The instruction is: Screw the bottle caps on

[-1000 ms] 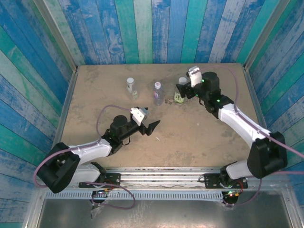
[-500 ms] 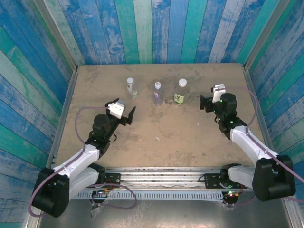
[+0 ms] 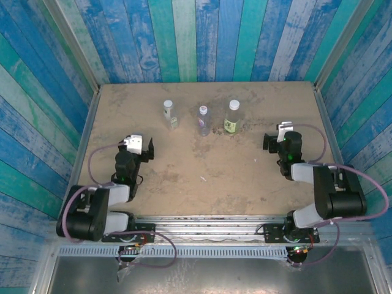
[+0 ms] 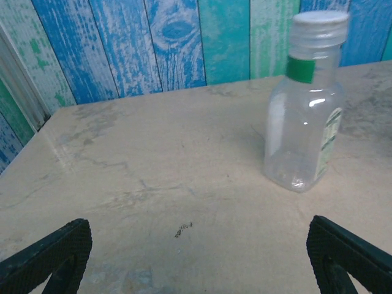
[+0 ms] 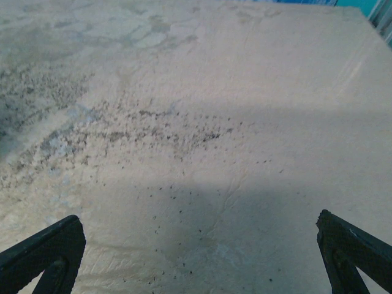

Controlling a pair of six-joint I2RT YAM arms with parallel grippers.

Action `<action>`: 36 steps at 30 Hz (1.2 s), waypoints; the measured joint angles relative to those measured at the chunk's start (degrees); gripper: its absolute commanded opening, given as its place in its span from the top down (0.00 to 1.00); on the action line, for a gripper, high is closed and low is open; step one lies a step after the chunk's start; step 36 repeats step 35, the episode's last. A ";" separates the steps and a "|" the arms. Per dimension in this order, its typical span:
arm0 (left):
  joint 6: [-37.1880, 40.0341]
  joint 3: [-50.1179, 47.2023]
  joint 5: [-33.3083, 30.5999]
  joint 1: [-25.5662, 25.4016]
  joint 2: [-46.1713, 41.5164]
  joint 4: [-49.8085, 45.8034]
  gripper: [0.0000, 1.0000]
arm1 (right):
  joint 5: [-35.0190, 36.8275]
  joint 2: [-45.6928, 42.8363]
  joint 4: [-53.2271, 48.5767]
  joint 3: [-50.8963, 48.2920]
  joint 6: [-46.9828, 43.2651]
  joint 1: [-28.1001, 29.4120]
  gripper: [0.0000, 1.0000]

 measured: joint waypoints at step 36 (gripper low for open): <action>-6.62 6.12 -0.61 4.79 8.79 3.06 0.06 | -1.46 0.57 5.31 -0.31 -0.87 0.00 0.00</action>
